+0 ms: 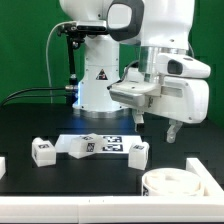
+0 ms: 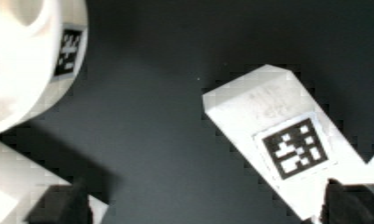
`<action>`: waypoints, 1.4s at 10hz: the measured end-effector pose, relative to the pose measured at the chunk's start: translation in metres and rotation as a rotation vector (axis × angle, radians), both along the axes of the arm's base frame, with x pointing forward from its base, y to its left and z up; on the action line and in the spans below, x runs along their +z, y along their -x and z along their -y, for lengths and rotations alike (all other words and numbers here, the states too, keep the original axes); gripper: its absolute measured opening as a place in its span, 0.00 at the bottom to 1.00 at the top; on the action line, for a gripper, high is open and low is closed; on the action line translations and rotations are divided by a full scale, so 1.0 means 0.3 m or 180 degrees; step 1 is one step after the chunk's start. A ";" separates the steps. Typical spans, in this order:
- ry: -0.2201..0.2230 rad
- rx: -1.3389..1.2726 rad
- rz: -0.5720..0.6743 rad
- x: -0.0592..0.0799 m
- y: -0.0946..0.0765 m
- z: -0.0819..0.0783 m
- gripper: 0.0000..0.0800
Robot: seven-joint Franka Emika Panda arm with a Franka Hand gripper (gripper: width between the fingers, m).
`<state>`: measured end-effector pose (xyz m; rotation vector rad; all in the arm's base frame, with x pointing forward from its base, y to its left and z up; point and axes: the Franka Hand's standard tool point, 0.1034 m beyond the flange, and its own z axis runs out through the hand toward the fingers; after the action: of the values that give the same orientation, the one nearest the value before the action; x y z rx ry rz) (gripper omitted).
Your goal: Assemble stool
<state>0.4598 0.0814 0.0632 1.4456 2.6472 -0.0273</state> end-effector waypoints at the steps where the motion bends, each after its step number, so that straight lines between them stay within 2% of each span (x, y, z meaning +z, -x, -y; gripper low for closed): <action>1: -0.0015 -0.0143 0.0012 0.000 -0.001 0.000 0.81; 4: -0.0125 -0.1052 0.0072 -0.011 0.000 0.005 0.81; 6: -0.0253 -0.2224 0.0159 -0.004 -0.008 0.014 0.81; 7: -0.0300 -0.2735 0.0187 -0.006 0.002 -0.010 0.81; 13: -0.0429 -0.3898 0.0131 -0.010 0.004 -0.019 0.81; 14: -0.0420 -0.4373 0.0117 -0.006 -0.009 -0.008 0.81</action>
Offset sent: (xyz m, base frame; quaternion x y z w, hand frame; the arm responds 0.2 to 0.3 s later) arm 0.0082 -0.0188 -0.0104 -0.0186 -0.0525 0.2383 0.9696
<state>0.4624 0.0837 0.0614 2.8633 1.1473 0.0456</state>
